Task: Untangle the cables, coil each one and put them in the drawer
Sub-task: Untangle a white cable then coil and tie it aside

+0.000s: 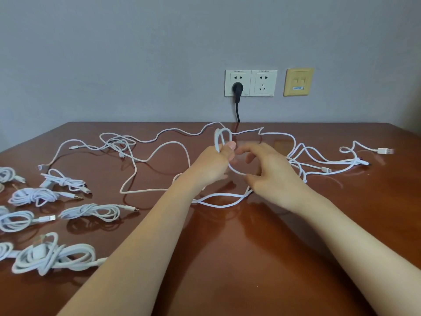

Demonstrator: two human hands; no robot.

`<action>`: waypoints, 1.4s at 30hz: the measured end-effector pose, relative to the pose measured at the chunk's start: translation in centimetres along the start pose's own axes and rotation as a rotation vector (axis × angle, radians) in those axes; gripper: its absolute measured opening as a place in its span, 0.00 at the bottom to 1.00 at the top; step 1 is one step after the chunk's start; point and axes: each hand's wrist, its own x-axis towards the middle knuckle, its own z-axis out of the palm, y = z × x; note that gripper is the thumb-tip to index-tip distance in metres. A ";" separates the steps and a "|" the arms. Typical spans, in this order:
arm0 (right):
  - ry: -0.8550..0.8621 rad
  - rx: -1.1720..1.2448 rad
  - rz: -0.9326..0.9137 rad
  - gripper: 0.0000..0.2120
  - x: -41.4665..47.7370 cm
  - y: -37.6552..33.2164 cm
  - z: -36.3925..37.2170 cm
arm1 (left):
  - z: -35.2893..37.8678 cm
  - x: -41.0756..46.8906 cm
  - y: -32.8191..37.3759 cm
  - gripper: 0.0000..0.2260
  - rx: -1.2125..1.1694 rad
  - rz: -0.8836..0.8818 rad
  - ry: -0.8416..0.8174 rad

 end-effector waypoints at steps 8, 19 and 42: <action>0.078 0.074 0.037 0.13 0.3 0.5 0.0 | -0.8 0.1 1.0 0.16 -0.785 -0.029 -0.085; 0.217 0.060 -0.062 0.12 0.4 0.4 -1.5 | -1.5 0.6 0.8 0.20 -0.829 -0.086 0.103; 0.137 0.228 0.065 0.12 0.9 -0.2 -1.9 | 2.6 -0.5 0.7 0.31 -0.092 -0.125 -0.415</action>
